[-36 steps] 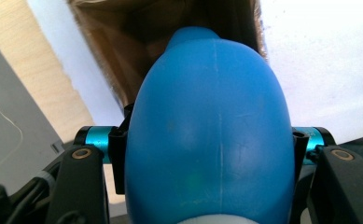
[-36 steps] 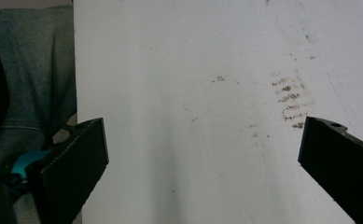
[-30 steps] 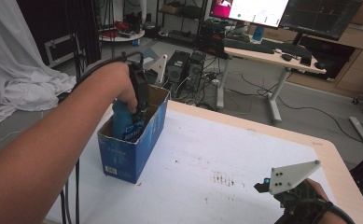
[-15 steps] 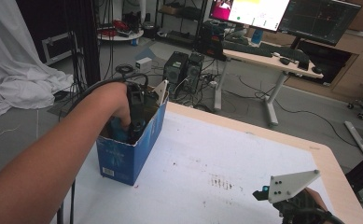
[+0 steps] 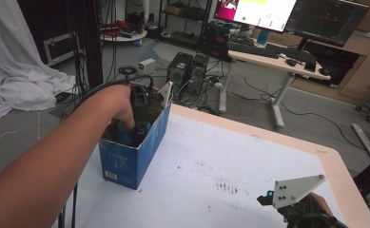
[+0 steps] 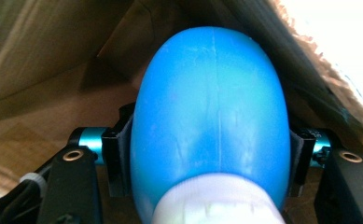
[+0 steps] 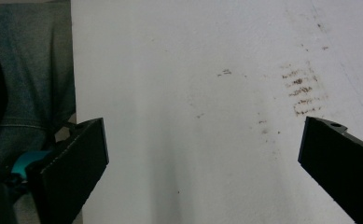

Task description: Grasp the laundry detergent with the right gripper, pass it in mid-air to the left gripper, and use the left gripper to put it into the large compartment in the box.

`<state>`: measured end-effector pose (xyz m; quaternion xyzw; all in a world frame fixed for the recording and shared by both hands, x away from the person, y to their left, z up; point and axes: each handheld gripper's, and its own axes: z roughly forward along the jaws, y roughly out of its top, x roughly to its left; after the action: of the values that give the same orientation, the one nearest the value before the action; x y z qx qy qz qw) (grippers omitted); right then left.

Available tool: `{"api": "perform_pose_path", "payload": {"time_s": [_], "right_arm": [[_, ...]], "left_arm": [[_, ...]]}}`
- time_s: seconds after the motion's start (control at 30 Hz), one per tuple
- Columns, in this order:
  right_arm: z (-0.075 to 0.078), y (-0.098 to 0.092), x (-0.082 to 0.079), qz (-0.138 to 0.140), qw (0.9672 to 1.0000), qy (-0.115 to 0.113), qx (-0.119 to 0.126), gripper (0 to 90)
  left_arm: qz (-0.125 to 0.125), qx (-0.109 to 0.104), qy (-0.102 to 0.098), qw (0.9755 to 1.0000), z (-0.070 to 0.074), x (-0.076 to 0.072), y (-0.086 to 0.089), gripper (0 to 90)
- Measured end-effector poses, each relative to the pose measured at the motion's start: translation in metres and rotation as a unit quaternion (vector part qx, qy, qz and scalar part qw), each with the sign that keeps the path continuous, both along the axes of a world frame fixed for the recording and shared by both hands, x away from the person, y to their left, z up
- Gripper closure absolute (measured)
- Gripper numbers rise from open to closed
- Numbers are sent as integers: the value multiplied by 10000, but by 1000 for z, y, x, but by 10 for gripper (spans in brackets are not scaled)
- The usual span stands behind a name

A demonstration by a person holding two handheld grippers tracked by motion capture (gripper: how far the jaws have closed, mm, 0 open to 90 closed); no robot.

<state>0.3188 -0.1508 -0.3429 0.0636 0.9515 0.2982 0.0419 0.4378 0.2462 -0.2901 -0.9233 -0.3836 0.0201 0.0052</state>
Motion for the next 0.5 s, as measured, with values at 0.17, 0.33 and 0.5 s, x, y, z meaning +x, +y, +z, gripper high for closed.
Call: {"api": "perform_pose_path", "payload": {"time_s": [0.17,0.33,0.5], "right_arm": [[-1,-1,-1,-39,10000,19,17,6],[-1,-1,-1,-8,10000,11,37,6],[0,-3,-1,30,10000,82,12,6]], "left_arm": [[65,3,-10,10000,5,0,1,313],[150,-62,-59,9999,11,0,2,299],[187,-125,-104,9997,25,-1,3,273]]}}
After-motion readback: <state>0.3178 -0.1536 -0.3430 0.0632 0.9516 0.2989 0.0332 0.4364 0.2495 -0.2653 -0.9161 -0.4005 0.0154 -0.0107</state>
